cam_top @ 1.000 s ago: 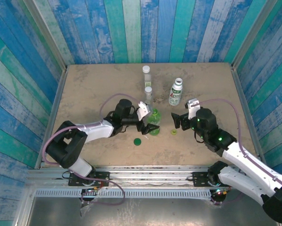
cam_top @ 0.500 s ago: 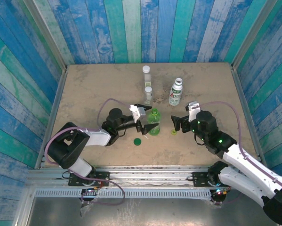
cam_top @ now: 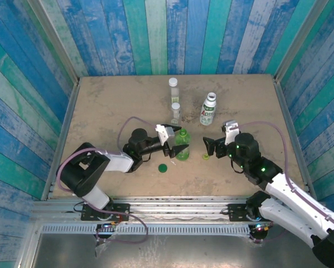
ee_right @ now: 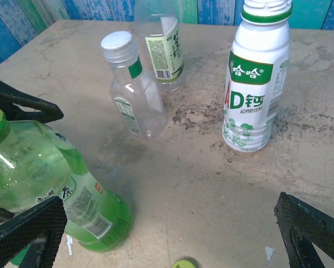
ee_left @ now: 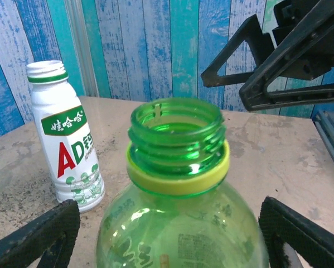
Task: Screw on the bottle caps
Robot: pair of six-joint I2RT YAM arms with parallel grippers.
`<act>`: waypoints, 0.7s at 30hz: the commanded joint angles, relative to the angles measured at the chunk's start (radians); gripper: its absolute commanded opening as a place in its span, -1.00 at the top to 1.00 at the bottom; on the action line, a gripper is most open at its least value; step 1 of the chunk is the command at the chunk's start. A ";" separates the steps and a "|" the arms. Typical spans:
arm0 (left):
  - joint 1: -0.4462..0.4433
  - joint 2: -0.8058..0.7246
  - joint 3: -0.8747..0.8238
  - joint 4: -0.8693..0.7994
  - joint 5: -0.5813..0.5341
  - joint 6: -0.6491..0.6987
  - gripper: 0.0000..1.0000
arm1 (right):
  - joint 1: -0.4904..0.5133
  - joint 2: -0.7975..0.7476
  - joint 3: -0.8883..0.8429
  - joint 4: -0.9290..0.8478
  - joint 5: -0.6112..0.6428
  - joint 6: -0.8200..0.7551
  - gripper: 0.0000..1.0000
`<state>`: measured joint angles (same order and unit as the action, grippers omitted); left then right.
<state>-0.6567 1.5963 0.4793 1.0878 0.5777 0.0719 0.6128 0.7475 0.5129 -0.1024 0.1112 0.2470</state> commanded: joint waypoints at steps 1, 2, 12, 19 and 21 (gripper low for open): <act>-0.006 0.051 0.026 0.024 0.002 -0.001 -0.69 | -0.001 -0.017 -0.012 0.016 0.001 0.009 -0.99; -0.007 0.057 0.023 0.041 0.001 -0.006 -0.66 | -0.001 -0.018 -0.011 0.014 0.001 0.009 -0.99; -0.009 0.066 0.031 0.022 0.014 0.008 -0.39 | -0.001 -0.039 -0.020 0.011 0.008 0.009 -0.99; -0.011 0.047 0.036 -0.029 0.036 0.038 -0.22 | -0.001 -0.044 -0.027 0.020 0.020 0.013 -0.99; -0.011 0.041 0.041 -0.050 0.053 0.042 -0.23 | -0.002 -0.056 -0.038 0.030 0.050 0.051 -0.99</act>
<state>-0.6613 1.6352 0.4995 1.0763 0.5976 0.0879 0.6128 0.7124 0.4957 -0.0971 0.1226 0.2569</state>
